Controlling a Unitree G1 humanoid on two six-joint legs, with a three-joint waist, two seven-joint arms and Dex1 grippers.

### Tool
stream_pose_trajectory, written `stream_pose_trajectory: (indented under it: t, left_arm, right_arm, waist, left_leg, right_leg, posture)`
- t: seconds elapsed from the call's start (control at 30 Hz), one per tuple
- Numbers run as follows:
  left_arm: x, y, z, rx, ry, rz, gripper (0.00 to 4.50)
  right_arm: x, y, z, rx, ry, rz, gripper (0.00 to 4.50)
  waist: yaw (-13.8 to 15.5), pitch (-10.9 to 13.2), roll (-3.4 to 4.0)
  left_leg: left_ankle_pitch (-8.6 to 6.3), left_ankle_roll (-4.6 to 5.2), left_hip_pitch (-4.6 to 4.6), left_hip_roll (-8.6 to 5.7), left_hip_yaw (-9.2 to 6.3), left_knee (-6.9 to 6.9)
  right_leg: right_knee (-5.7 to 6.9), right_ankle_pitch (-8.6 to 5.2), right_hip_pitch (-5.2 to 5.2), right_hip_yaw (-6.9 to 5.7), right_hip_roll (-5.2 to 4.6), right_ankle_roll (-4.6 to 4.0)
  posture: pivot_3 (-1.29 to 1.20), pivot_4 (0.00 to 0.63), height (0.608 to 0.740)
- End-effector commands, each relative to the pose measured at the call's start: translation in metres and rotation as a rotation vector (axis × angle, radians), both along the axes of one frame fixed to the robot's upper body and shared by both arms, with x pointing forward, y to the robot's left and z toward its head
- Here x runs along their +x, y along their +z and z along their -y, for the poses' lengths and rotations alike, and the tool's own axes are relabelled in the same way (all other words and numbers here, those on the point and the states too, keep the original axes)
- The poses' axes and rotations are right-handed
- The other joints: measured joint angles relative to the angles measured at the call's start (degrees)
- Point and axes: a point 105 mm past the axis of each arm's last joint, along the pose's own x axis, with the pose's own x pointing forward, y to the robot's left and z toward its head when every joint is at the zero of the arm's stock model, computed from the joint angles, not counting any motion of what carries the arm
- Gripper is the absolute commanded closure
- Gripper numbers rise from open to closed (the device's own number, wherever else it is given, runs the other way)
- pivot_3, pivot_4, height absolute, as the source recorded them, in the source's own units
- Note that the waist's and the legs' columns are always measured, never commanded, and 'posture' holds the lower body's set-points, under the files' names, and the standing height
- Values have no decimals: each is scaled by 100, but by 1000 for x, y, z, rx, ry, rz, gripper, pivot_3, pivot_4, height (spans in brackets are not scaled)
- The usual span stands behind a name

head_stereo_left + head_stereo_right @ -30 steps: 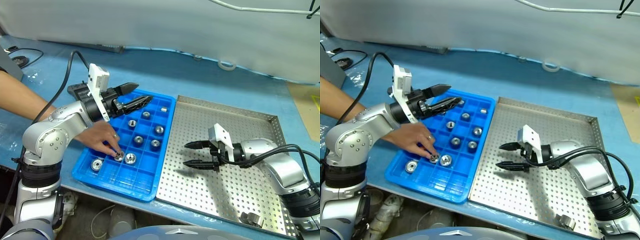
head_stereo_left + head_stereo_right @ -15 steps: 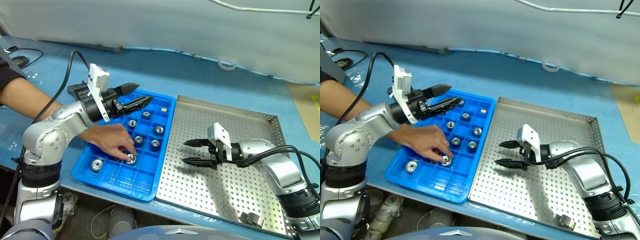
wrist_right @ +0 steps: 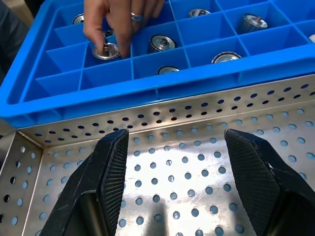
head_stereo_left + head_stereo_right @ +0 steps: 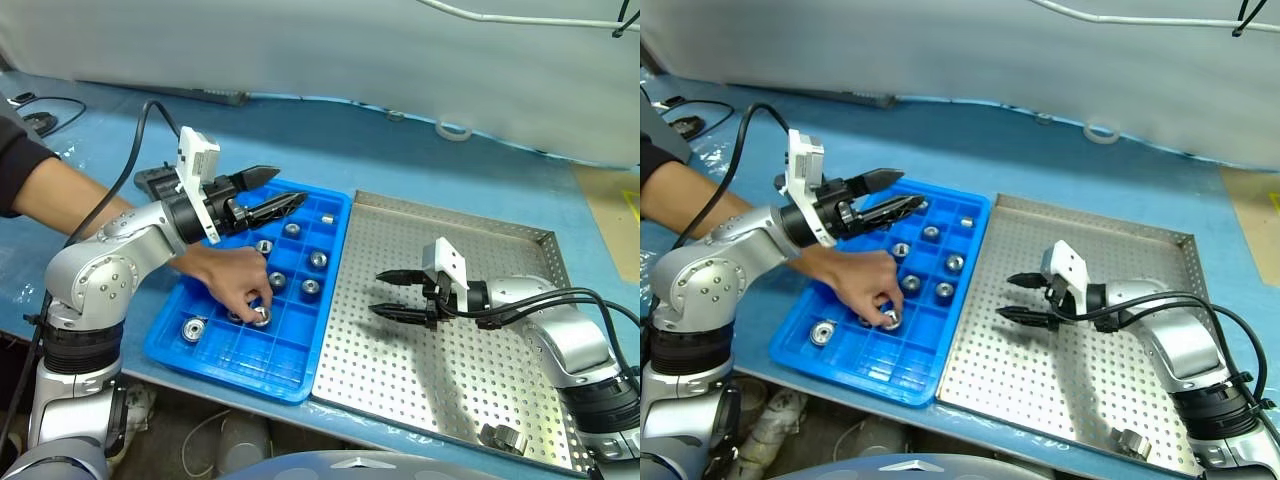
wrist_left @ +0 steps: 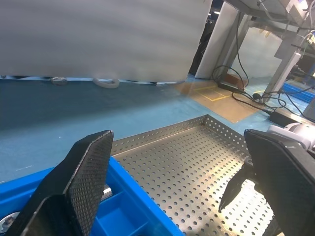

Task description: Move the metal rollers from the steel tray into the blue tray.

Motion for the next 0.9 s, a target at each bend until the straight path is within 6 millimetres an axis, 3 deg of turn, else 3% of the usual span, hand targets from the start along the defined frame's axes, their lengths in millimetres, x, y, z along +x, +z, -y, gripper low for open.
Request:
stream_pose_trajectory:
  t: [0.03, 0.3, 0.73, 0.9]
  left_arm:
    - [-2, 9, 2, 1, -16, 40, 0]
    - [-3, 9, 2, -4, -12, 42, 0]
    - [0, 18, 3, -15, -30, 60, 0]
    - [5, 14, 4, 10, -34, 61, 0]
  right_arm:
    - [3, 14, 2, 26, -16, 46, 1249]
    - [-1, 11, 0, 52, -47, 24, 1249]
    - [11, 27, 12, 68, -140, 81, 1249]
    - [2, 20, 6, 54, -107, 63, 1249]
  waist:
    - [-2, 0, 0]
    - [-7, 0, 0]
    - [-26, 0, 0]
    - [-91, 0, 0]
  left_leg:
    - [0, 0, 0, 0, 0, 0]
    - [0, 0, 0, 0, 0, 0]
    - [0, 0, 0, 0, 1, 1]
    - [0, 0, 1, -1, 1, 1]
  right_leg:
    - [0, 0, 0, 0, 0, 0]
    - [0, 0, 0, 0, 0, 0]
    - [0, 0, 0, 1, 1, 0]
    - [1, 0, 2, 1, 0, 0]
  posture:
    - [-45, 150, 740]
    - [-45, 150, 740]
    - [-76, 150, 740]
    - [-87, 150, 740]
